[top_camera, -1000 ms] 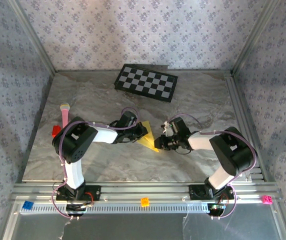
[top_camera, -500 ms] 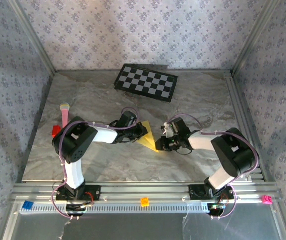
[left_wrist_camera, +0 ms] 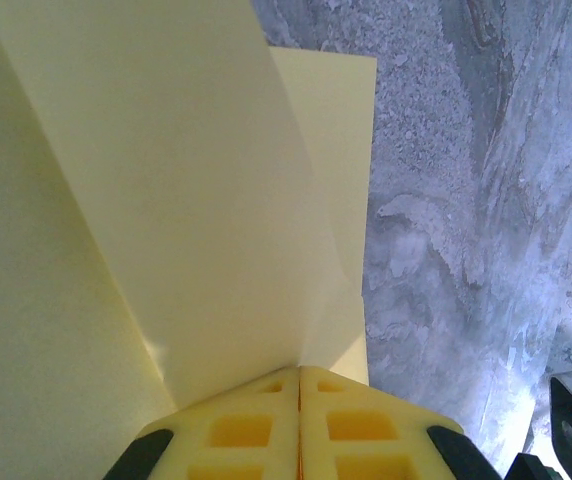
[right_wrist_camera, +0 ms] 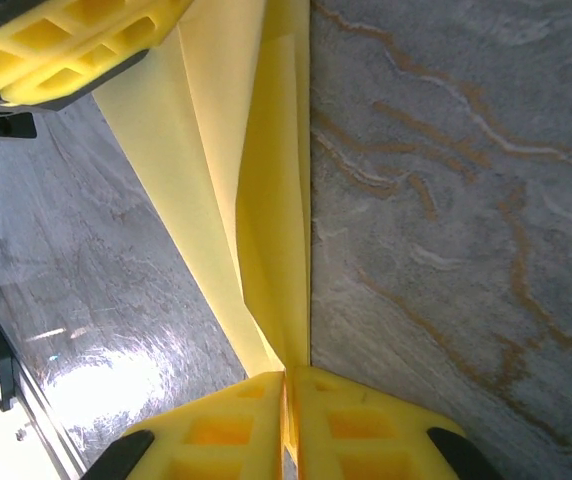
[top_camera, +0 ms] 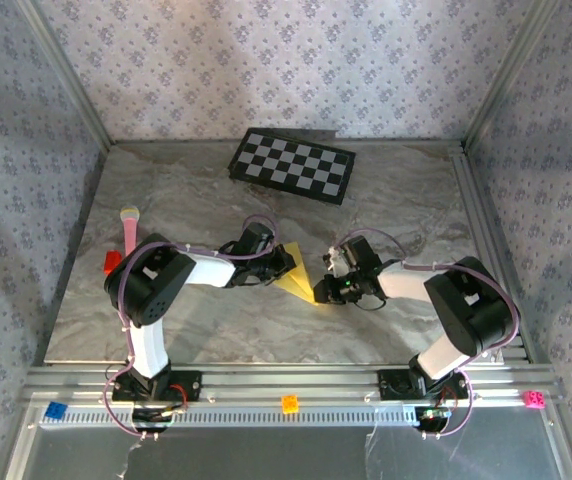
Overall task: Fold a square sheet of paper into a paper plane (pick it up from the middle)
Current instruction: Fourth fold the wing at the center of the table.
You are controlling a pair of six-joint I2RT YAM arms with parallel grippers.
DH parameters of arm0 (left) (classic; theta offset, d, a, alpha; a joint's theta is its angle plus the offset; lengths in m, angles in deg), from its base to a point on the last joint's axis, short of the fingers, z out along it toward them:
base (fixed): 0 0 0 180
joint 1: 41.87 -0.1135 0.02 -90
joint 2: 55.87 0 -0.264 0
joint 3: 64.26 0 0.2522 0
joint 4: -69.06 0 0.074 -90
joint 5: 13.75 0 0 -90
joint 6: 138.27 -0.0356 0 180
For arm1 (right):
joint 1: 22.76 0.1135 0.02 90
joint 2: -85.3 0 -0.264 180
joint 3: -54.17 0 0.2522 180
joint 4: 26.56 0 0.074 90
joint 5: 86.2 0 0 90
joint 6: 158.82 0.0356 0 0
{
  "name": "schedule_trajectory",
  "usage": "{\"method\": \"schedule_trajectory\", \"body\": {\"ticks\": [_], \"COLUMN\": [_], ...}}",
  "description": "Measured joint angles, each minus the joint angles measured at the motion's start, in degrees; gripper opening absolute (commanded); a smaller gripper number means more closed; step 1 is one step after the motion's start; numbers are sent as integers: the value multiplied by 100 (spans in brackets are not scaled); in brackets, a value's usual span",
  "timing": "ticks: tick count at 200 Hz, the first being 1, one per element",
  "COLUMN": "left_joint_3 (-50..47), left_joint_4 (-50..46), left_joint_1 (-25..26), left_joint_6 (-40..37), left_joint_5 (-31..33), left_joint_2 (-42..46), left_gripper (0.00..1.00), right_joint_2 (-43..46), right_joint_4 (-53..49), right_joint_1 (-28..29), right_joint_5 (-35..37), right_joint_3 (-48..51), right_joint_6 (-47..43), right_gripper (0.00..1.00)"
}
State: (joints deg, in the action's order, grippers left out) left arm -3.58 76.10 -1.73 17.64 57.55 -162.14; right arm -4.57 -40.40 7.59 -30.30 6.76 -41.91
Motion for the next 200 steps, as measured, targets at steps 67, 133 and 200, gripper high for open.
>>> {"method": "schedule_trajectory", "body": {"ticks": [67,133,200], "left_joint_3": [-15,-52,-87], "left_joint_4": [7,46,52], "left_joint_1": [-2,-2,-2], "left_joint_6": [17,15,15], "left_joint_5": [2,7,48], "left_joint_2": [2,17,44], "left_gripper": [9,9,9], "right_joint_2": [26,232,669], "right_joint_4": [-149,-542,-780], "right_joint_1": [-13,-24,-22], "right_joint_5": [-13,-13,42], "right_joint_3": [-4,-4,-323], "right_joint_6": [-90,-98,133], "right_gripper": [11,19,21]}}
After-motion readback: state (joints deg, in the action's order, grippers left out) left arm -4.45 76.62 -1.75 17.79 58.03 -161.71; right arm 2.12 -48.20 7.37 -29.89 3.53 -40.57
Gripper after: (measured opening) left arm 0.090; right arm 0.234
